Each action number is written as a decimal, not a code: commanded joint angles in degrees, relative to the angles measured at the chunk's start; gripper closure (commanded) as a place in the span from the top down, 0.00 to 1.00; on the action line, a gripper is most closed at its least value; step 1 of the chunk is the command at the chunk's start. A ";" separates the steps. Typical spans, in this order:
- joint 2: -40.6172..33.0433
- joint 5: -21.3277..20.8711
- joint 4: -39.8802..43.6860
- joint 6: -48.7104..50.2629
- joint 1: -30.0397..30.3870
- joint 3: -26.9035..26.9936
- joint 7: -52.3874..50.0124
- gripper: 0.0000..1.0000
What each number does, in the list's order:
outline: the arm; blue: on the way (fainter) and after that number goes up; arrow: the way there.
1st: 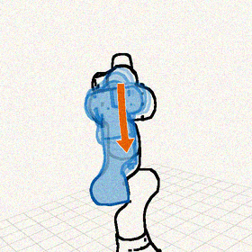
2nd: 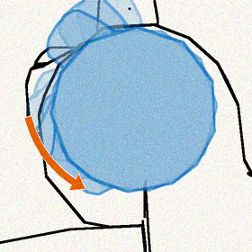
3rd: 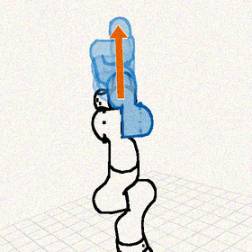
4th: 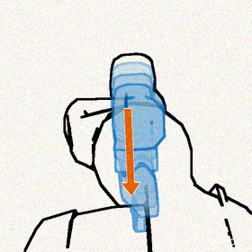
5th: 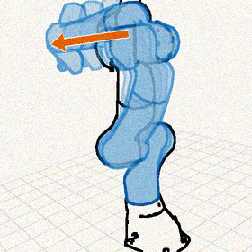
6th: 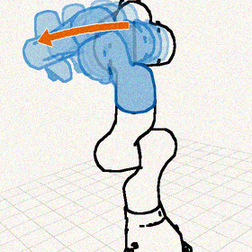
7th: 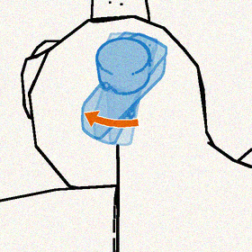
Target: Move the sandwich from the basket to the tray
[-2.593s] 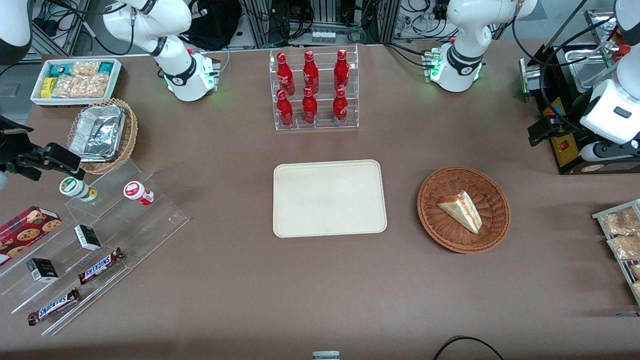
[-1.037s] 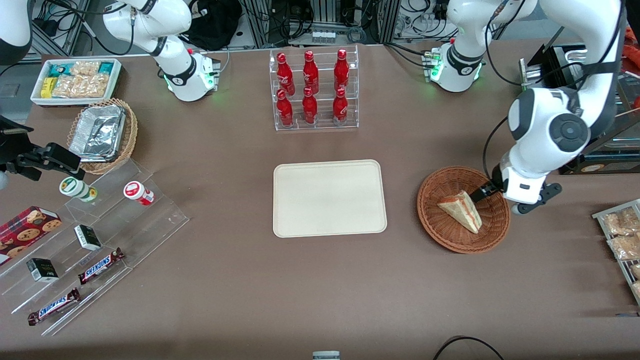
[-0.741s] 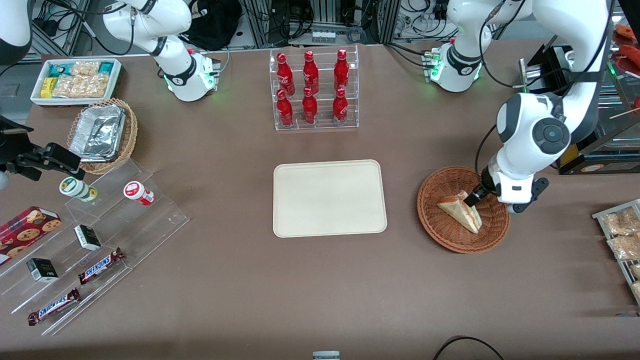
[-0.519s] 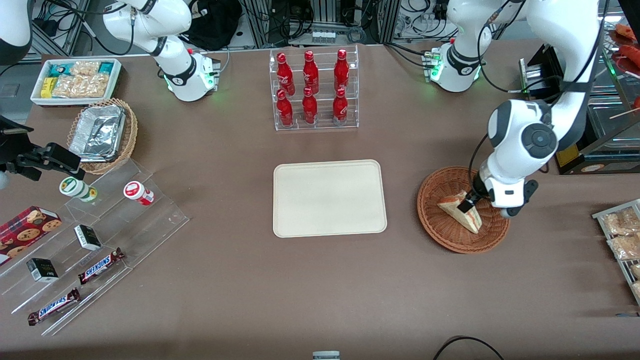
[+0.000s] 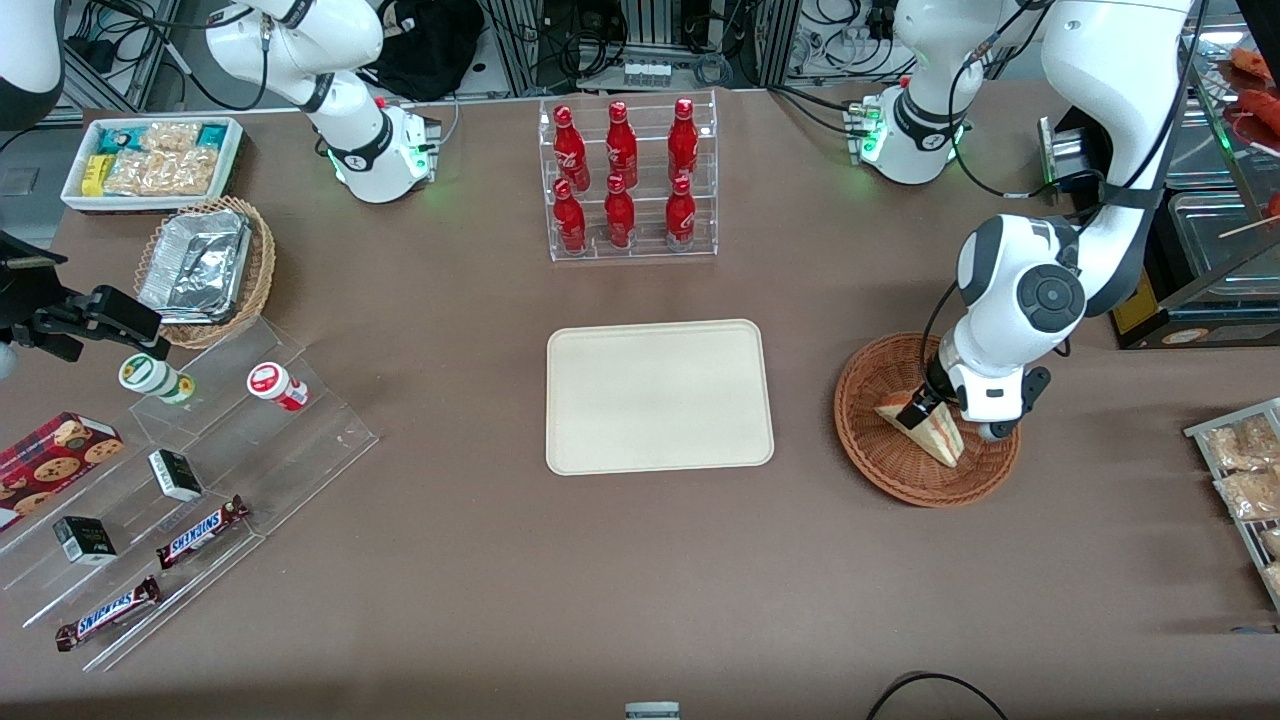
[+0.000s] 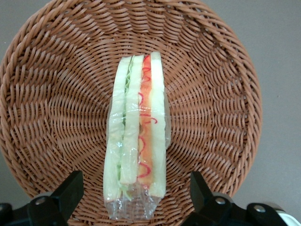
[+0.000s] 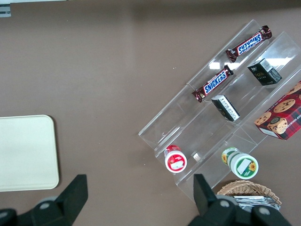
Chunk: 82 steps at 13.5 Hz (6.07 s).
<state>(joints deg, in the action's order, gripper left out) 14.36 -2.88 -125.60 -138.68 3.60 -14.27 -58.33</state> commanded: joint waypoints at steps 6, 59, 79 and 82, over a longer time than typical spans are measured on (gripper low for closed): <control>2.34 -1.17 0.79 -2.56 1.58 0.65 2.95 0.14; 14.06 -7.41 38.06 28.43 -38.14 0.65 -7.56 1.00; -8.82 1.37 37.27 49.91 -38.05 35.96 16.72 1.00; -10.39 2.35 37.09 52.27 -38.05 40.28 28.32 1.00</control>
<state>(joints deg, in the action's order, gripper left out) 6.71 -1.26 -86.85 -88.57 -33.49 24.23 -36.11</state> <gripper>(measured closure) 0.000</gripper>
